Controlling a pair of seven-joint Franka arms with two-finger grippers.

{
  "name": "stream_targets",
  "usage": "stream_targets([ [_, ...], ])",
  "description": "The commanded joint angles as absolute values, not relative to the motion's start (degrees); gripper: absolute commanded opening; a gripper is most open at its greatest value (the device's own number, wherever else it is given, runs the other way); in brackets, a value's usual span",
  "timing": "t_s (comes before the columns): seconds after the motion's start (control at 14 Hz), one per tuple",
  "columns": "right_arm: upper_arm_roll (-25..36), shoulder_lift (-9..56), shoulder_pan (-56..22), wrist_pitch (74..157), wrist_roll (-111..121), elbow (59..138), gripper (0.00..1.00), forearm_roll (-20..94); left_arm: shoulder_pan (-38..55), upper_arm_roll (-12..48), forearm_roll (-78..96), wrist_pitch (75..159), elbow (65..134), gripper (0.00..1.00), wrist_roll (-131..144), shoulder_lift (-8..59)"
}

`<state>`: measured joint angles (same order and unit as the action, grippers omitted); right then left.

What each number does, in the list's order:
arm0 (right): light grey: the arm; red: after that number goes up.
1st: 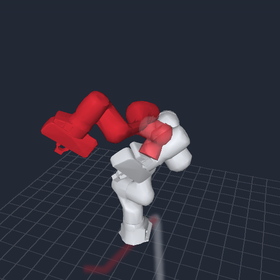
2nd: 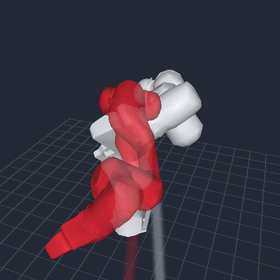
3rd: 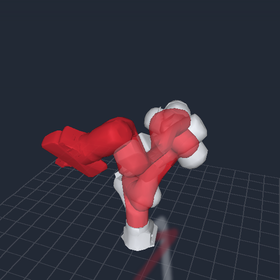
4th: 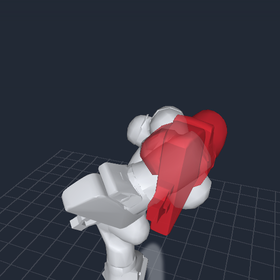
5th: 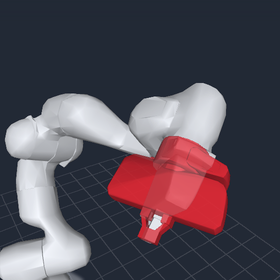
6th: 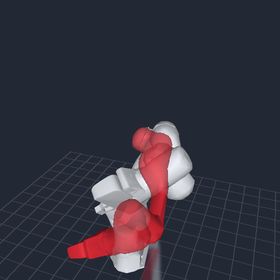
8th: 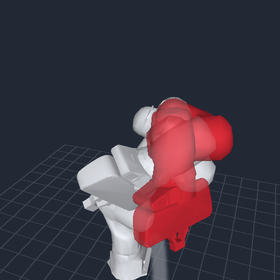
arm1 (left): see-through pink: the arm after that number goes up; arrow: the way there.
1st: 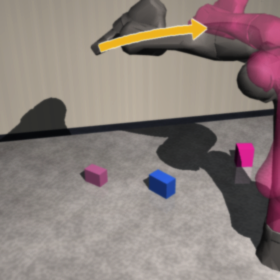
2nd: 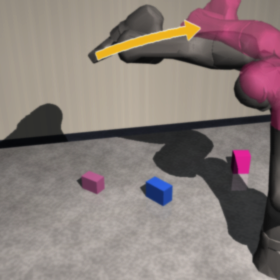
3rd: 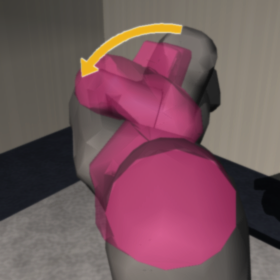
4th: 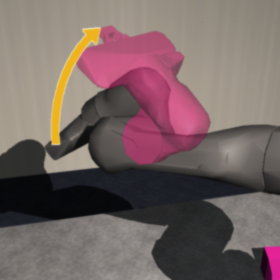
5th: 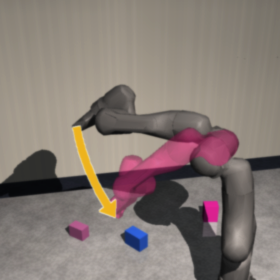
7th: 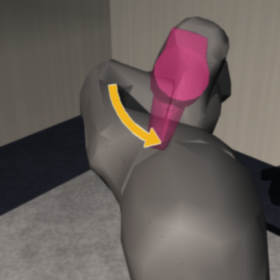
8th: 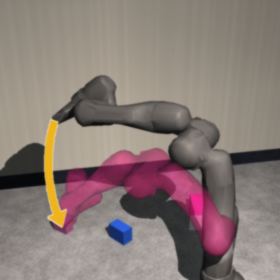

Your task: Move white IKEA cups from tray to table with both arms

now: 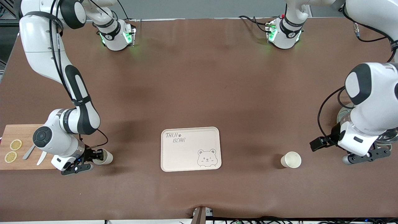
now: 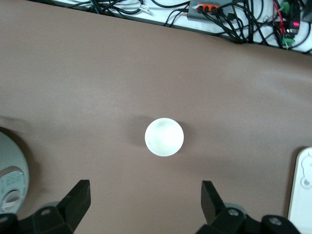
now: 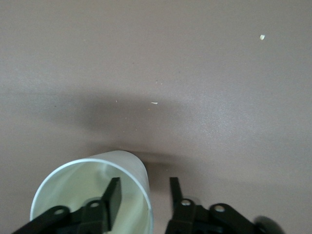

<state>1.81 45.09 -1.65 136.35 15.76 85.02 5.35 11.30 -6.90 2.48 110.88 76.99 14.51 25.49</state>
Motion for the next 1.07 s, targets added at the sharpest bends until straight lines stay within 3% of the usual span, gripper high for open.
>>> stream_targets([
  [0.0, 1.2, 44.8, -0.8, 135.8, 16.0, 84.1, 1.0, 5.6, 9.6, -6.5, 2.7, 108.5, 78.5, 1.0, 12.1, 21.4],
  [0.21, 1.2, 44.0, -0.9, 132.6, 16.0, 82.5, 1.0, 5.6, 9.3, -6.7, 2.7, 105.5, 78.1, 1.0, 11.6, 18.7],
  [0.5, 1.3, 41.1, -0.7, 119.3, 15.6, 76.8, 1.0, 5.6, 9.1, -6.8, 2.7, 101.6, 78.0, 1.0, 11.0, 15.4],
  [1.0, 1.8, 26.9, -0.9, 99.0, 11.8, 75.2, 1.0, 4.4, 6.6, -6.9, 3.1, 92.0, 78.5, 1.0, 1.6, 8.3],
])
